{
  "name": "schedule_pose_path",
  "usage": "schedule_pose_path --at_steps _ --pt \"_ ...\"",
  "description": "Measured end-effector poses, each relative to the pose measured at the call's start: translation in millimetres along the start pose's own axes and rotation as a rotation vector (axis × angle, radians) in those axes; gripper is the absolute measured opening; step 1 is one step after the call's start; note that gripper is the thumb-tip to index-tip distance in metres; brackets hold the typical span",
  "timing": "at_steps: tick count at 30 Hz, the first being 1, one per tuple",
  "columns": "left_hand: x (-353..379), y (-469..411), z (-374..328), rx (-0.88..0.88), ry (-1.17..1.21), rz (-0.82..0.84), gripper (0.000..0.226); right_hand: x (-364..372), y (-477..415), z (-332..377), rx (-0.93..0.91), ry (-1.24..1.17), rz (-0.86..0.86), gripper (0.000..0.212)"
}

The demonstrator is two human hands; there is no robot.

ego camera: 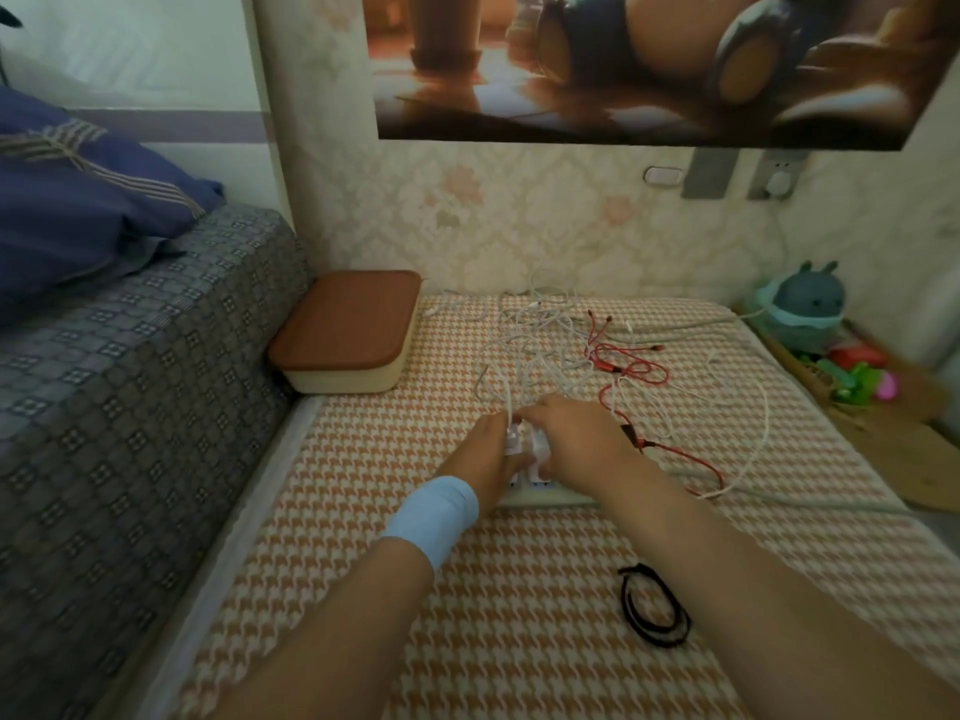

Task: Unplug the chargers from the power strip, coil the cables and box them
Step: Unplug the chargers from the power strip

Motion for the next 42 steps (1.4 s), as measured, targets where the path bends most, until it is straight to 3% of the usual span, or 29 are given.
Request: schedule_pose_path --at_steps 27,32,37,40,42 --pt "16 3 16 0.211 -0.037 -0.299 0.042 -1 0 -1 0.060 -0.068 -0.080 0.079" --pt "17 1 14 0.101 0.132 -0.323 0.049 3 -3 -3 0.037 -0.041 -0.086 0.082" --pt "-4 3 14 -0.029 0.288 -0.149 0.082 7 -5 -1 0.024 -0.039 -0.048 0.070" --pt "-16 10 18 -0.044 0.149 -0.033 0.098 -1 -7 4 0.026 0.079 -0.008 0.081" --pt "-16 14 18 -0.012 0.081 0.021 0.091 -10 -9 6 0.021 0.095 0.000 0.087"
Point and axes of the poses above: each hand's wrist, its own y-axis away from the middle knuckle, its own x-axis out of the palm, z = x × y, the point moved 3 cm from there along -y, towards the middle knuckle, and after that the axes turned 3 degrees about -z, right-handed, at the moved point
